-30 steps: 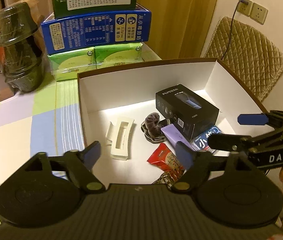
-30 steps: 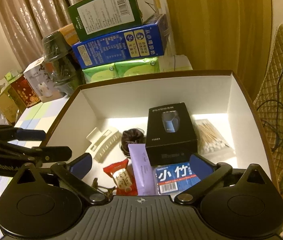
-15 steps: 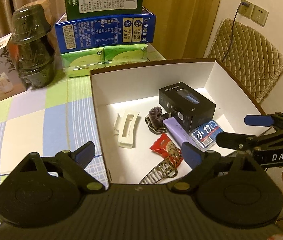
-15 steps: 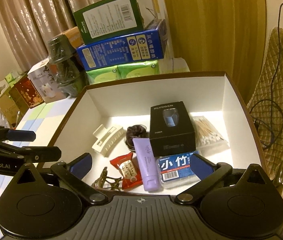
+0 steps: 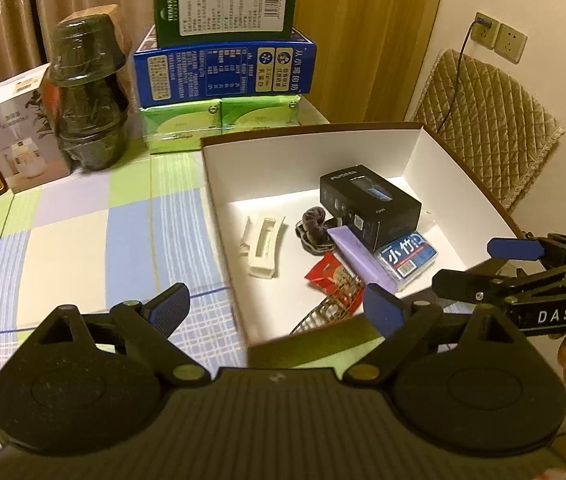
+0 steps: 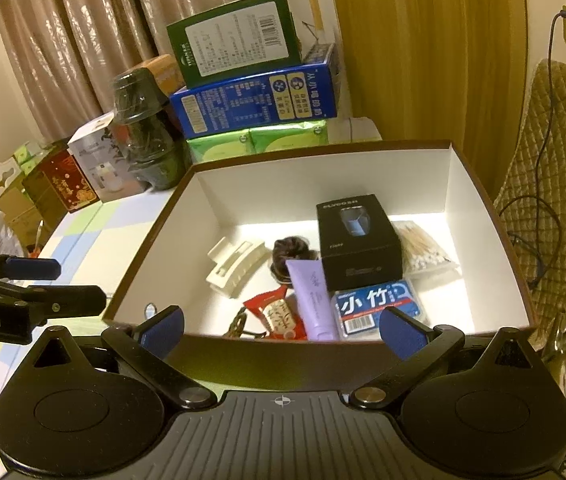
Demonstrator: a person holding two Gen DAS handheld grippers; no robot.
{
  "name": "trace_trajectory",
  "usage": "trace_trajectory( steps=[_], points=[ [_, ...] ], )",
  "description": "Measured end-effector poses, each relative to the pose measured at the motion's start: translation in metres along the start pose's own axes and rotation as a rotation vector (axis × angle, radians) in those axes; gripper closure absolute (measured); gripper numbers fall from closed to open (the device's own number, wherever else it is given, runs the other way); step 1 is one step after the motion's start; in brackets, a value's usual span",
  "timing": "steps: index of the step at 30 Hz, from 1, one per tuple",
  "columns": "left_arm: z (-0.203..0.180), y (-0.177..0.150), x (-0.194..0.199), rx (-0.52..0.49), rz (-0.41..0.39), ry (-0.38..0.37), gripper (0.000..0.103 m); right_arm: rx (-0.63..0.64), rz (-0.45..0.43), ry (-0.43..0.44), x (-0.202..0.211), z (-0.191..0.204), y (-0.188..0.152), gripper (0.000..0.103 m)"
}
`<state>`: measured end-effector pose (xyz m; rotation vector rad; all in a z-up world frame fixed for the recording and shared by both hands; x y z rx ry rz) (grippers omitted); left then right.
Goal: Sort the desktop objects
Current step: 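Withdraw both tools from the box toward the green tube and pill bottle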
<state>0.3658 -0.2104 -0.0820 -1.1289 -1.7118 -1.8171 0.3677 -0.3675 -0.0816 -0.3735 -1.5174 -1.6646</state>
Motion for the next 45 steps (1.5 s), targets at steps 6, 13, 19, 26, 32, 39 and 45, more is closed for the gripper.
trace_trajectory(
  steps=[6,13,19,26,32,39,45],
  points=[
    [0.015,-0.018,0.021,0.014,-0.006,0.012,0.012,0.007,-0.002,0.008,0.011,0.019,-0.012,0.002],
    [0.037,-0.046,0.042,0.031,0.003,0.022,0.012,0.023,0.014,0.015,0.014,0.047,-0.029,0.002],
    [0.059,-0.071,0.057,0.061,0.020,0.033,0.012,0.041,0.032,0.029,0.014,0.072,-0.043,0.002],
    [0.093,-0.100,0.070,0.095,0.045,0.064,0.012,0.068,0.068,0.063,0.009,0.107,-0.061,0.002],
    [0.120,-0.123,0.083,0.130,0.062,0.087,0.012,0.112,0.098,0.100,-0.001,0.143,-0.075,0.002],
    [0.154,-0.147,0.100,0.177,0.072,0.126,0.012,0.176,0.131,0.149,-0.016,0.187,-0.088,0.002],
    [0.186,-0.165,0.114,0.234,0.072,0.171,0.012,0.230,0.168,0.184,-0.036,0.224,-0.099,0.002]
  ],
)
Point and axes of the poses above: each gripper's, at about its wrist camera, not at the fingertips, and x roughly against the way its jaws point, z to its left, y to its top, the point moved 9 cm from there along -x, roughly the way its jaws point, and after that the axes turned 2 degrees about z, right-handed, at the moved point
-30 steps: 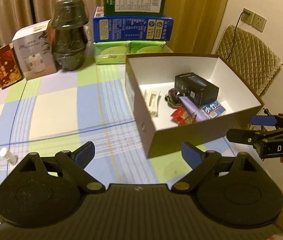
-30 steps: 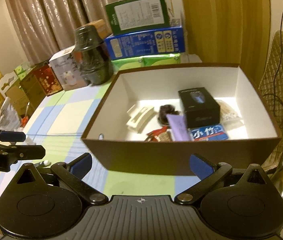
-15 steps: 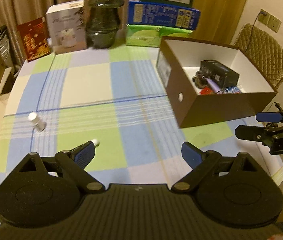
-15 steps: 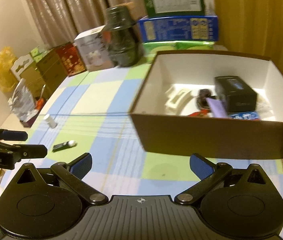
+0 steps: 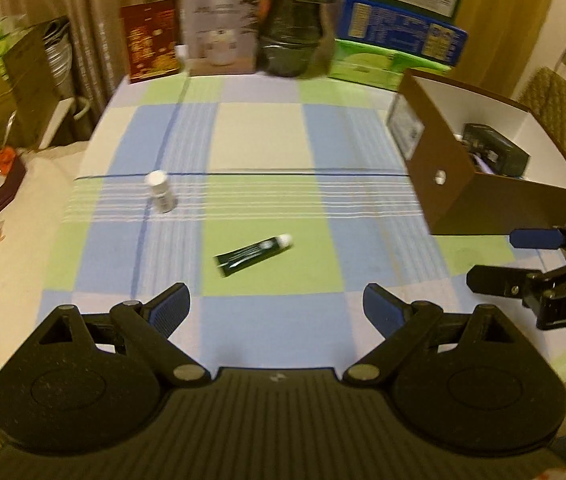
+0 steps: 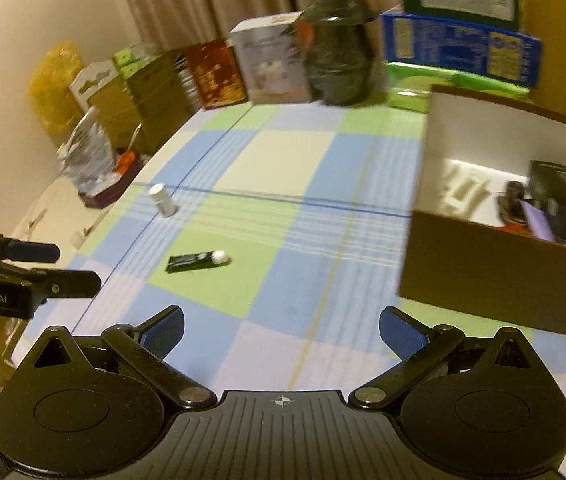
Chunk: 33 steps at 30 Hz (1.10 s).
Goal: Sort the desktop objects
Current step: 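Withdraw both tools from the box toward the green tube and pill bottle, then grasp the green ointment tube with the right tool while the left tool grasps the white pill bottle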
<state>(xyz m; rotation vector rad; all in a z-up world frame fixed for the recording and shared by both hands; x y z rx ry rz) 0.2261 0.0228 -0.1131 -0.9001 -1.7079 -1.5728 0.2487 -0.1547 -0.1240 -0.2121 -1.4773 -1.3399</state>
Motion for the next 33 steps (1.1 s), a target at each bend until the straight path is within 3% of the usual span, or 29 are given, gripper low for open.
trace_trajectory(
  steps=[19,33],
  points=[
    [0.104,-0.023,-0.015,0.099,0.054,0.111,0.012,0.088,0.052,0.024,-0.093,0.081,0.006,0.002],
    [0.133,-0.015,-0.060,0.083,0.113,0.106,0.012,0.109,0.039,-0.025,-0.152,0.086,0.018,0.002]
  ],
)
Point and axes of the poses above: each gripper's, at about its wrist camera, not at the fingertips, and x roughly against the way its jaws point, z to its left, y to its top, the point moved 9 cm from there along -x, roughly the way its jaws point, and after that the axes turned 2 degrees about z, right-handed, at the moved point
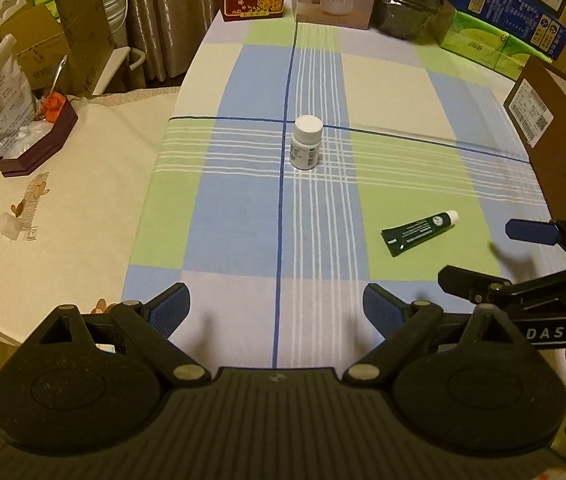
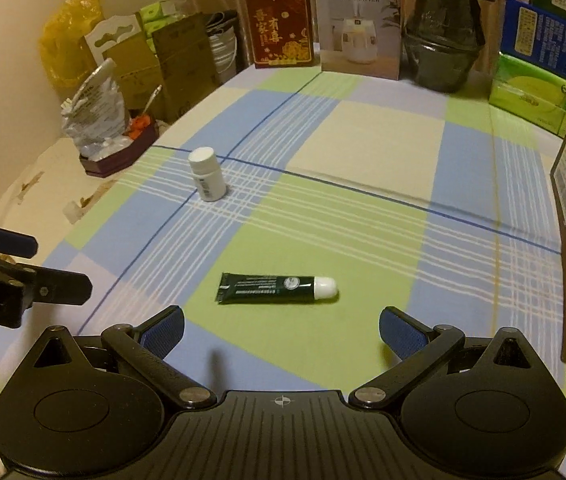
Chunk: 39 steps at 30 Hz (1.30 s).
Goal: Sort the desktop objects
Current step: 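Grasp the green ointment tube with the right tool while the left tool grasps the white pill bottle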
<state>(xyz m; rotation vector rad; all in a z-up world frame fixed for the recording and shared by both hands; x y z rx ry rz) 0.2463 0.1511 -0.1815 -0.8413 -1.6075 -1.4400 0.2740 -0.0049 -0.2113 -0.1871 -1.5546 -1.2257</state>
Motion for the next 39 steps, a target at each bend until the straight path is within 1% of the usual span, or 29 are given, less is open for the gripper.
trace_trajectory(
  steps=[5,8,16,19,21,23,25,27,31,39],
  points=[
    [0.006,0.006,-0.010,-0.003,0.011,0.007,0.012,0.016,0.010,-0.022,-0.015,0.002,0.001,0.002],
    [0.009,0.009,-0.016,-0.002,0.017,0.008,0.012,0.025,-0.002,-0.027,-0.022,0.006,0.003,0.002],
    [0.012,0.018,-0.030,-0.006,0.033,0.006,0.012,0.079,-0.016,-0.095,-0.041,0.009,0.004,0.002],
    [0.012,0.021,-0.034,-0.011,0.037,0.002,0.012,0.083,-0.024,-0.104,-0.044,0.009,0.004,0.003],
    [0.010,0.023,-0.037,-0.017,0.041,-0.002,0.012,0.084,-0.027,-0.114,-0.046,0.009,0.004,0.013],
    [0.009,0.025,-0.040,-0.022,0.043,-0.005,0.012,0.076,-0.035,-0.109,-0.046,0.010,0.004,0.016],
    [0.008,0.026,-0.043,-0.026,0.047,-0.008,0.012,0.082,-0.044,-0.112,-0.045,0.013,0.004,0.021],
    [0.007,0.028,-0.046,-0.030,0.050,-0.011,0.012,0.075,-0.043,-0.110,-0.045,0.013,0.005,0.021],
    [0.003,0.032,-0.050,-0.047,0.049,-0.020,0.012,0.031,-0.034,-0.138,-0.044,-0.003,0.006,0.021],
    [-0.015,0.049,-0.062,-0.114,0.011,-0.055,0.014,-0.094,-0.030,-0.227,-0.035,-0.055,0.009,0.021]
  ],
)
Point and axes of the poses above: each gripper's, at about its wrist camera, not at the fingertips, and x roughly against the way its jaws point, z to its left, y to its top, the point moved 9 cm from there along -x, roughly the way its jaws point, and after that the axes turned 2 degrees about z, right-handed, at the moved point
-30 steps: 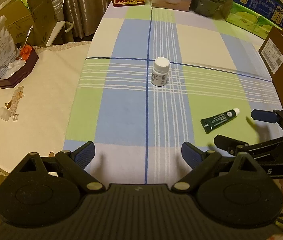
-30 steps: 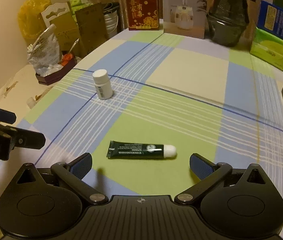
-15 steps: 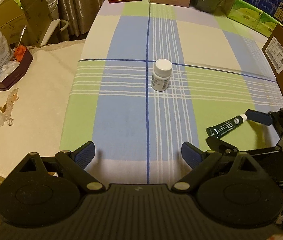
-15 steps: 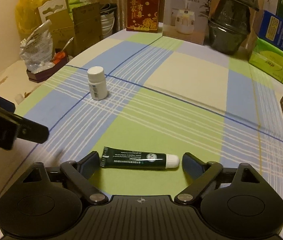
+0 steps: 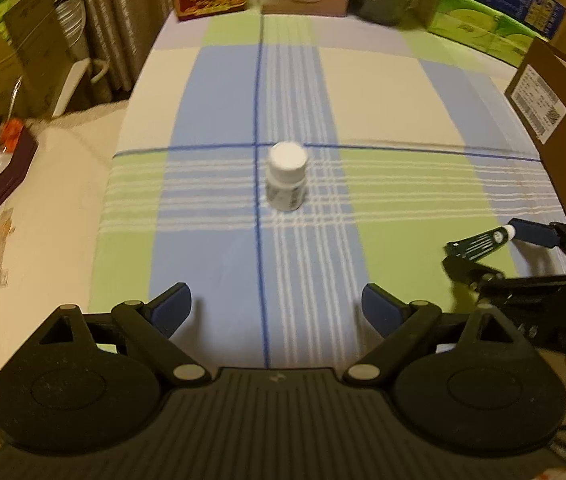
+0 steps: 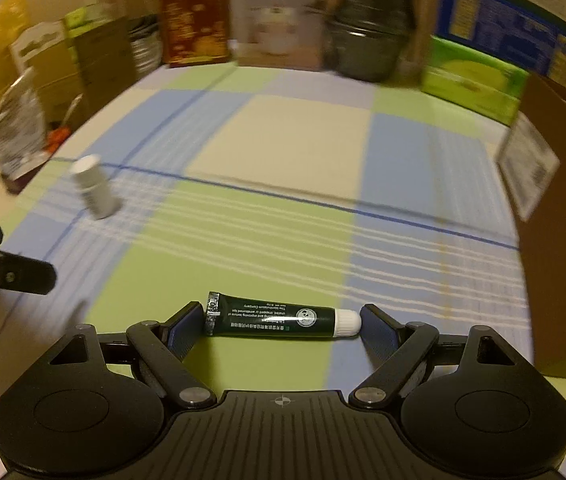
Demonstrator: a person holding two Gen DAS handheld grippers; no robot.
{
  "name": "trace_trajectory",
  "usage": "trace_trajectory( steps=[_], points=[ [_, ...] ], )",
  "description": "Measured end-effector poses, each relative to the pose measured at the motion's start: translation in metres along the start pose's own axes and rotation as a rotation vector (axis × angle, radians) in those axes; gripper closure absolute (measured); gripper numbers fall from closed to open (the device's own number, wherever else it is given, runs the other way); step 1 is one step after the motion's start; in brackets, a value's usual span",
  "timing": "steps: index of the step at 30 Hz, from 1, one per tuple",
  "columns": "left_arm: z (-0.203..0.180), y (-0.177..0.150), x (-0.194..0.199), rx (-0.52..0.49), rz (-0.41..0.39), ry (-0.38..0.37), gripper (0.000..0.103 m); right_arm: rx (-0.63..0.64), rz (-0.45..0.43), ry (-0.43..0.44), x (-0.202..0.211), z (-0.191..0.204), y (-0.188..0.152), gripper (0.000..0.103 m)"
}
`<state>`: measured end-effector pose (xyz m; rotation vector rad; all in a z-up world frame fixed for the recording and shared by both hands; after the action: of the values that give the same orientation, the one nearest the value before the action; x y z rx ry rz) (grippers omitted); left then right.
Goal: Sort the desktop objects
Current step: 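Grasp the green ointment tube with the right tool while the left tool grasps the white pill bottle, then carry the green tube and pill bottle over the cardboard box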
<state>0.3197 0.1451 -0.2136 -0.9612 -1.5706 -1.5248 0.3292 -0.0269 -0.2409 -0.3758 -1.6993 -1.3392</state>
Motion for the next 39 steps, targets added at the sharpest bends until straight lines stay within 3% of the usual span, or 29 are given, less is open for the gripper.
trace_trajectory(
  steps=[12,22,39],
  points=[
    [-0.009,0.048,-0.035,-0.111,-0.069,0.019,0.041,-0.078,-0.003,-0.045,0.004,-0.042,-0.001,0.021],
    [-0.013,0.059,-0.052,-0.125,-0.083,-0.008,0.081,-0.076,-0.006,-0.046,0.001,-0.048,0.000,0.021],
    [-0.026,0.034,-0.037,-0.148,-0.063,-0.049,0.081,-0.066,0.013,-0.037,0.001,-0.047,0.000,0.021]
  ],
)
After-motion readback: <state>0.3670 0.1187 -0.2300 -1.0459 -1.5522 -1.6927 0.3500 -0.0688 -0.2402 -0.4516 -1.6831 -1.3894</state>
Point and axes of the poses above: each gripper's, at about its wrist camera, not at the fingertips, and x roughly against the way its jaws point, z to its left, y to its top, the point moved 9 cm from there along -x, roughly the way its jaws point, and after that the axes turned 2 degrees about z, right-handed, at the moved point
